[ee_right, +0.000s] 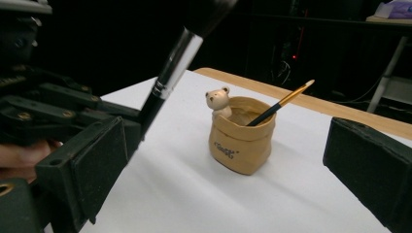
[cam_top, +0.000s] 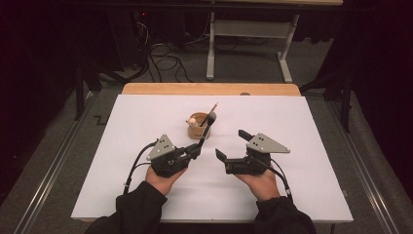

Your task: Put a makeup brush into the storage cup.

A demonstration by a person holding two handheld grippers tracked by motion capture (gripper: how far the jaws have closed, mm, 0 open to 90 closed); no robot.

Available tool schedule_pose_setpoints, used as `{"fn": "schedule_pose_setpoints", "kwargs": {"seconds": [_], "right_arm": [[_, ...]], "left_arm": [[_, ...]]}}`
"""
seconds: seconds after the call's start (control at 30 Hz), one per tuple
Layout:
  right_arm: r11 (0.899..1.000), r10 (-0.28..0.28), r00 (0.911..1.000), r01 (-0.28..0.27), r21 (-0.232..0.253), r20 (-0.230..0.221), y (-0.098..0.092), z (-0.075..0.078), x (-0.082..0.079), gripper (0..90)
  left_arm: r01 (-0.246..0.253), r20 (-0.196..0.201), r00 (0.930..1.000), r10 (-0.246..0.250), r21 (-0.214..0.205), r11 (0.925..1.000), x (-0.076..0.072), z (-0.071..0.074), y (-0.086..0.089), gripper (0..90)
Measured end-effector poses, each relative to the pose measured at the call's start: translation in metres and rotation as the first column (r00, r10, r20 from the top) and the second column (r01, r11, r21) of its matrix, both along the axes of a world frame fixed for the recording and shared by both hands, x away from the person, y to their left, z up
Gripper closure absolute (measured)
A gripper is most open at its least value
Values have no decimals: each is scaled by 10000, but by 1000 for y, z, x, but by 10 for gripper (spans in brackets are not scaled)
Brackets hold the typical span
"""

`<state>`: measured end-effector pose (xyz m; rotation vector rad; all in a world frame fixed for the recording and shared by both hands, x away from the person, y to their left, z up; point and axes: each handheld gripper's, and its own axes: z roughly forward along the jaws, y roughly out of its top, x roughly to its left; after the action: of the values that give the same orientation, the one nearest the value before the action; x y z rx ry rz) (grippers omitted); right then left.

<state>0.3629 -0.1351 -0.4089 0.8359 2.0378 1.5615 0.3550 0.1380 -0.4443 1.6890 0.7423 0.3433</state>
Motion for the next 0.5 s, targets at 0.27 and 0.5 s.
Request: {"fn": "schedule_pose_setpoints", "kwargs": {"seconds": [0.27, 0.5], "right_arm": [[9992, 301, 9990, -291, 281, -329, 6, -4, -2, 47], [9956, 546, 9965, -496, 791, -630, 8, -5, -2, 67]], "left_arm": [[34, -40, 10000, -34, 37, 10000, -2, -3, -3, 793], [110, 30, 9999, -110, 54, 9999, -6, -5, -7, 793]]}}
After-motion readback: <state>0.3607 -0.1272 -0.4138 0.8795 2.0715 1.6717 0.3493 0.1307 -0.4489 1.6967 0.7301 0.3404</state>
